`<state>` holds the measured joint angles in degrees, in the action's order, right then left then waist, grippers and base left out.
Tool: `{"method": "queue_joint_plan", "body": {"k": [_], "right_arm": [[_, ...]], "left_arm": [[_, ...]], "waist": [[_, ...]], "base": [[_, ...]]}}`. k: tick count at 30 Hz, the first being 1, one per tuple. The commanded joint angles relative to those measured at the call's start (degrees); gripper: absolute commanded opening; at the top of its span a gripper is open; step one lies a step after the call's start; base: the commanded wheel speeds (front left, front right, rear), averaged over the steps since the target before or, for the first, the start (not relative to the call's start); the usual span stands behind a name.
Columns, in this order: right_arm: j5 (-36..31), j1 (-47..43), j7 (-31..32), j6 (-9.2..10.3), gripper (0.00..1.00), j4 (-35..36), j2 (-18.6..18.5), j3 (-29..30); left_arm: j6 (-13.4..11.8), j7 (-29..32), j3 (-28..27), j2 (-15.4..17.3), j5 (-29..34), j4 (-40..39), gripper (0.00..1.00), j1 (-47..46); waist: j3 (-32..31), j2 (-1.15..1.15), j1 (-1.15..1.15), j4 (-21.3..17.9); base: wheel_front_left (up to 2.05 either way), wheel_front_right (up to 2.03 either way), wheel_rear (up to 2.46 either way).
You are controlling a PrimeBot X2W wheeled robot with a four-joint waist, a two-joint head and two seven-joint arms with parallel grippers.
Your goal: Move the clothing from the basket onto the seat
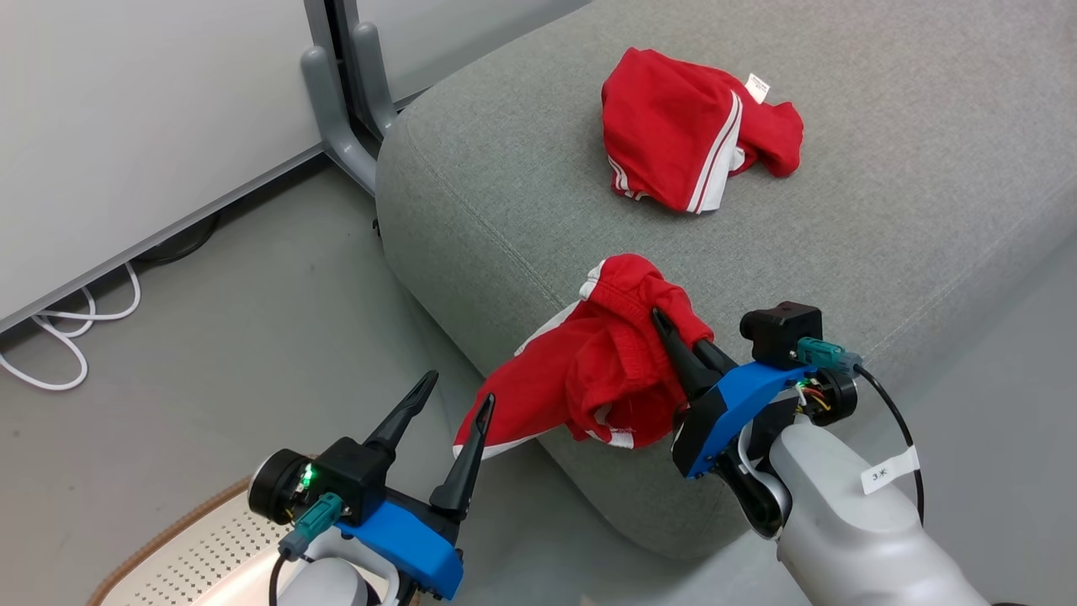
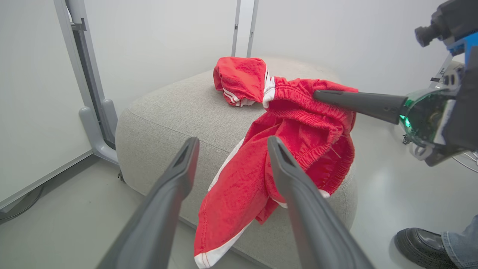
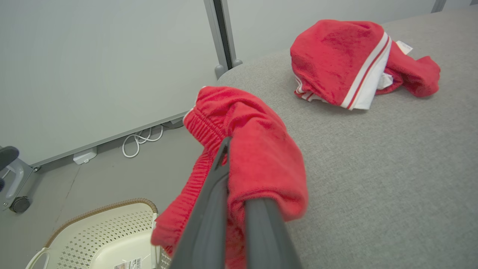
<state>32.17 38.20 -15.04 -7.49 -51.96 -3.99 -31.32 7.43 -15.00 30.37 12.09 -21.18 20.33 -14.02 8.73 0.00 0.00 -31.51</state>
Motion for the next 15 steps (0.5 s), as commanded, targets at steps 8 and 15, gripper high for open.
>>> {"method": "queue_joint_plan", "body": {"k": [8,15], "right_arm": [[0.6,1.8,-0.2,-0.01,0.0,1.8,-0.4,2.1],[1.0,8.7,-0.2,-0.01,0.0,5.4,-4.5,8.6]], "left_arm": [[0.0,-0.3,-0.8,1.2,0.4,-1.0,1.0,-0.6],[0.0,-0.3,-1.1,3.2,1.2,-2.6,1.0,-1.6]], "waist": [[1.9,0.0,0.0,0.5],[5.6,0.0,0.0,1.5]], "base": [[0.0,0.0,0.0],[0.0,0.0,0.0]]}}
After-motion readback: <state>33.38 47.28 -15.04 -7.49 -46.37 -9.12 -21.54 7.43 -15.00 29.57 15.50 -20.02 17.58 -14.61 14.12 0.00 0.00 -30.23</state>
